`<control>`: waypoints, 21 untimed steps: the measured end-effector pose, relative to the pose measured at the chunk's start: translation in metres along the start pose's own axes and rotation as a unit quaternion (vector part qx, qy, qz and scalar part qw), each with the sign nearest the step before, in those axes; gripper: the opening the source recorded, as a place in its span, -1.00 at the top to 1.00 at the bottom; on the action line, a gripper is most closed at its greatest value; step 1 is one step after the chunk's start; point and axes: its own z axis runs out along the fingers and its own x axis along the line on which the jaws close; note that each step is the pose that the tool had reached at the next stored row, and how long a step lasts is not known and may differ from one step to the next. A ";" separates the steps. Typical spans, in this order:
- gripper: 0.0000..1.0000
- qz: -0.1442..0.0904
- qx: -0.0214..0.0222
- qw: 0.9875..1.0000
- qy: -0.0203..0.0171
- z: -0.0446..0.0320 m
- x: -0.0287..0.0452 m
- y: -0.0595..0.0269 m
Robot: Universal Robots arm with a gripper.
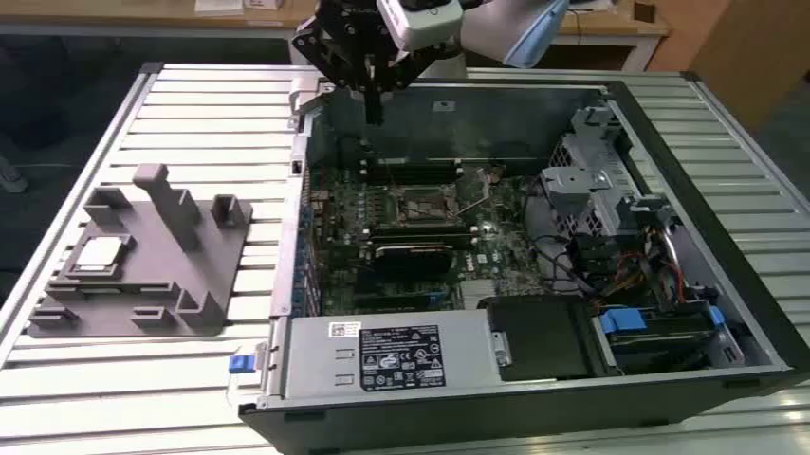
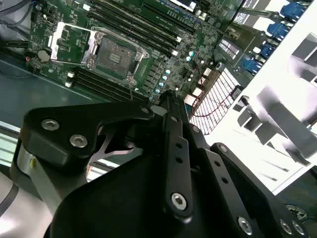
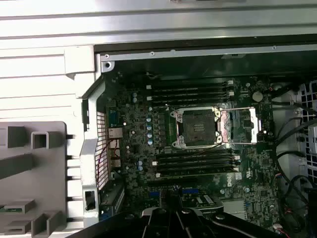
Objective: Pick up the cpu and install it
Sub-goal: 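Reach for the cpu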
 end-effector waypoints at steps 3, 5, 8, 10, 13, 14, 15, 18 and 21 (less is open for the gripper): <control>0.79 0.000 0.000 1.000 0.000 0.0000 0.0000 0.0000; 0.79 0.000 0.000 1.000 0.000 0.0000 0.0000 0.0000; 0.79 0.000 0.000 1.000 0.000 0.0000 0.0001 0.0000; 0.79 0.000 0.000 1.000 0.000 -0.0001 0.0007 0.0000; 0.79 0.000 0.000 1.000 0.000 -0.0001 0.0026 -0.0002; 0.79 0.000 0.000 1.000 0.000 -0.0001 0.0035 -0.0003; 0.79 0.000 0.000 1.000 0.000 -0.0002 0.0047 -0.0004; 0.79 0.000 0.000 1.000 0.000 -0.0003 0.0091 -0.0007; 0.79 0.000 0.000 1.000 0.000 -0.0004 0.0137 -0.0010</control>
